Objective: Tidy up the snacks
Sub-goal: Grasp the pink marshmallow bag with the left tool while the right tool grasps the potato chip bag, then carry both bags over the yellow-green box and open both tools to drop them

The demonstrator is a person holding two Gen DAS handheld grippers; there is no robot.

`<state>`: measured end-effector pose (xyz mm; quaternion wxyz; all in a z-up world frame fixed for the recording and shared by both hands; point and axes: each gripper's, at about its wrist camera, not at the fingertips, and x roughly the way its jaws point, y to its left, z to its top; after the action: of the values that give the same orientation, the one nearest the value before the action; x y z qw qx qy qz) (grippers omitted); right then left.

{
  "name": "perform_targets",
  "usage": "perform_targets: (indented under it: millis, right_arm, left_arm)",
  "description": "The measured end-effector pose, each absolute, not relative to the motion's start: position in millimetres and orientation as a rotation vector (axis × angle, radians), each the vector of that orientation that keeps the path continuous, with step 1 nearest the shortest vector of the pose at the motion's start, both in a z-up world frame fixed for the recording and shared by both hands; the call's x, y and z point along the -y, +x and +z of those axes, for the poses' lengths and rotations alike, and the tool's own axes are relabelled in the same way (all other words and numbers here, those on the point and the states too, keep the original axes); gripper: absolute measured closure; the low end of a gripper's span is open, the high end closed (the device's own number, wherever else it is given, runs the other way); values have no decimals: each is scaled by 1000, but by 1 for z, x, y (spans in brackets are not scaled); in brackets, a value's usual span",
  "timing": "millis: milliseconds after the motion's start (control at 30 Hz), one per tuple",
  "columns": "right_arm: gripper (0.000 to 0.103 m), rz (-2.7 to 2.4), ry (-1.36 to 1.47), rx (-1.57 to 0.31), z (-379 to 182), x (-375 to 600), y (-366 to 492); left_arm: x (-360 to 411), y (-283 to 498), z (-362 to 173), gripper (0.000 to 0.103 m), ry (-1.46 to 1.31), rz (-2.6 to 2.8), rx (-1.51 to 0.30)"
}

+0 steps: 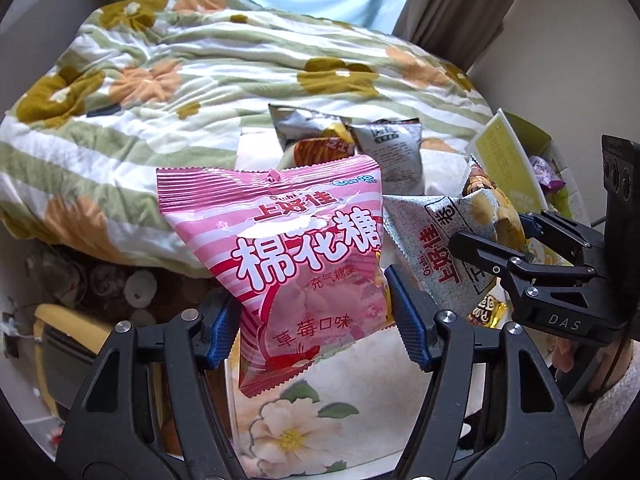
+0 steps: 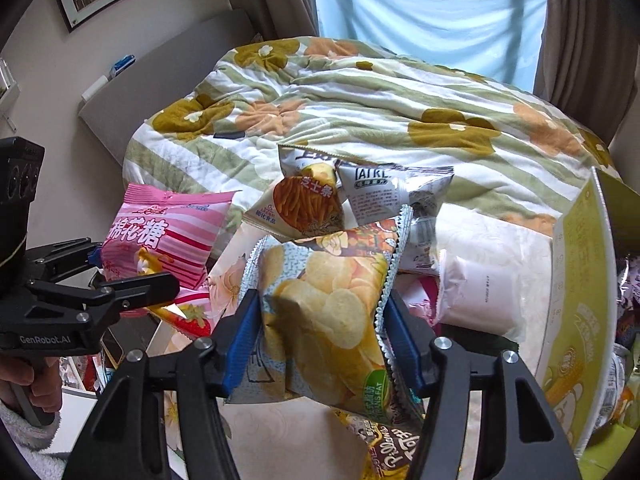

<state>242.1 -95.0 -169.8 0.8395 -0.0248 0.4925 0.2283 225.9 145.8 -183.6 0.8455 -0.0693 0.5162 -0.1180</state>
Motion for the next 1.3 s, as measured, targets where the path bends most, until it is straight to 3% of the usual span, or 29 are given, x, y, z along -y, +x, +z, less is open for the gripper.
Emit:
perform_targets:
  millis: [333,633,1167,1233,1300]
  right_arm:
    - [46,405,4,-924,-94,187,215]
    - [46,251,24,-840,-51,318,208]
    - [46,148,40,-869,-80,453,254]
    - [47,148,46,-885,-85,461,260]
    - [47,142,52,-895,-88,466,263]
  left_arm:
    - [-66,216,-107,39,-151,-286,-945]
    - [64,233,-76,39,-111,-398,-893]
    - [264,320,-137,39,-27,-458,-1038]
    - [274,330,-144,36,-25,-459,-1057]
    - [281,338,-148,22,-27,-459,-1059]
